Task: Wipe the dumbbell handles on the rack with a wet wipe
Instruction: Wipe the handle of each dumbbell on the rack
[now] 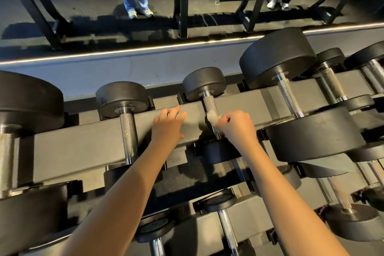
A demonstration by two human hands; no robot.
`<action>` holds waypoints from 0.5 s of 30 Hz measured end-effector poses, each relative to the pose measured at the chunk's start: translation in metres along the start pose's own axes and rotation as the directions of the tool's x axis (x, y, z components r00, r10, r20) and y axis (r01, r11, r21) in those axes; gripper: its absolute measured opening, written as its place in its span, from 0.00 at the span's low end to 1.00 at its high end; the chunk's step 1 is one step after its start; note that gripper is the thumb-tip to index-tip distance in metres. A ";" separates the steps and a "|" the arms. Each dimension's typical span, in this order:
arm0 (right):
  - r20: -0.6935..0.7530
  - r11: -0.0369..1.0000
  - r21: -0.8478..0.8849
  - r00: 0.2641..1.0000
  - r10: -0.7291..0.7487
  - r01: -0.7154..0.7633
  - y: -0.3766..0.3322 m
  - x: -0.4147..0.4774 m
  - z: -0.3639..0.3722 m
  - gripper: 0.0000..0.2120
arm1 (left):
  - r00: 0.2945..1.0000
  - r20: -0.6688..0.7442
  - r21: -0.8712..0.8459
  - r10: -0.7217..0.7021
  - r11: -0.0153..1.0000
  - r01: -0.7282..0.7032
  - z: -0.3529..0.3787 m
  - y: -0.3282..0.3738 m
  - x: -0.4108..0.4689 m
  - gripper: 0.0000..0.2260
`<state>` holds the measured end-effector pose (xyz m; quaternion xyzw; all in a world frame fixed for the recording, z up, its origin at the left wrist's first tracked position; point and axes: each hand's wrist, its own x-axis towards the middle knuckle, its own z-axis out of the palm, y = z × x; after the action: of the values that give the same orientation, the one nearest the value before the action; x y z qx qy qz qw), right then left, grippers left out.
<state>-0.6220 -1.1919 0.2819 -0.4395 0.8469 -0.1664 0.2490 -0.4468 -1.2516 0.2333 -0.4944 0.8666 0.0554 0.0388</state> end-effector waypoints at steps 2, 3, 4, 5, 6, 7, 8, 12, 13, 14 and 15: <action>0.036 1.000 0.017 0.999 0.003 -0.004 0.008 -0.007 -0.002 0.07 | 1.000 -0.010 -0.032 0.009 0.999 -0.010 -0.004 0.003 -0.004 0.24; 0.024 0.998 0.069 1.000 -0.009 0.007 0.011 -0.010 -0.003 0.07 | 1.000 -0.020 -0.115 0.009 0.993 -0.012 -0.007 0.006 -0.006 0.21; -0.011 0.988 0.152 1.000 -0.025 0.027 0.014 -0.013 -0.004 0.07 | 1.000 -0.030 -0.263 -0.003 0.965 -0.005 -0.012 0.012 -0.009 0.19; -0.057 0.969 0.244 0.998 -0.035 0.048 0.014 -0.016 -0.005 0.07 | 0.999 -0.038 -0.441 -0.022 0.897 0.003 -0.019 0.019 -0.011 0.18; -0.092 0.944 0.324 0.995 -0.037 0.065 0.014 -0.018 -0.007 0.06 | 0.999 -0.037 -0.600 -0.038 0.800 0.008 -0.025 0.028 -0.013 0.18; -0.102 0.922 0.381 0.994 -0.032 0.068 0.014 -0.019 -0.008 0.05 | 0.999 -0.036 -0.712 -0.040 0.702 0.002 -0.031 0.036 -0.014 0.19; -0.092 0.904 0.422 0.995 -0.033 0.069 0.013 -0.019 -0.008 0.05 | 0.999 -0.044 -0.772 -0.032 0.636 -0.014 -0.036 0.045 -0.013 0.20; -0.062 0.839 0.530 0.992 -0.110 0.126 0.012 -0.018 -0.008 0.06 | 0.992 -0.112 -0.863 -0.059 0.501 -0.068 -0.039 0.065 -0.005 0.18; -0.051 0.828 0.543 0.990 -0.134 0.140 0.014 -0.018 -0.006 0.08 | 0.986 -0.139 -0.870 -0.094 0.486 -0.076 -0.037 0.066 -0.003 0.16; -0.025 0.812 0.564 0.986 -0.164 0.150 0.016 -0.017 -0.005 0.10 | 0.980 -0.160 -0.873 -0.118 0.480 -0.085 -0.034 0.067 -0.002 0.15; 0.007 0.784 0.599 0.977 -0.211 0.165 0.018 -0.017 -0.004 0.10 | 0.978 -0.171 -0.870 -0.120 0.484 -0.093 -0.031 0.067 -0.001 0.14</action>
<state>-0.6279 -1.1671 0.2806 -0.4273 0.6941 -0.4312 0.3871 -0.5048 -1.2211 0.2684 -0.4552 0.7131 0.4352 -0.3082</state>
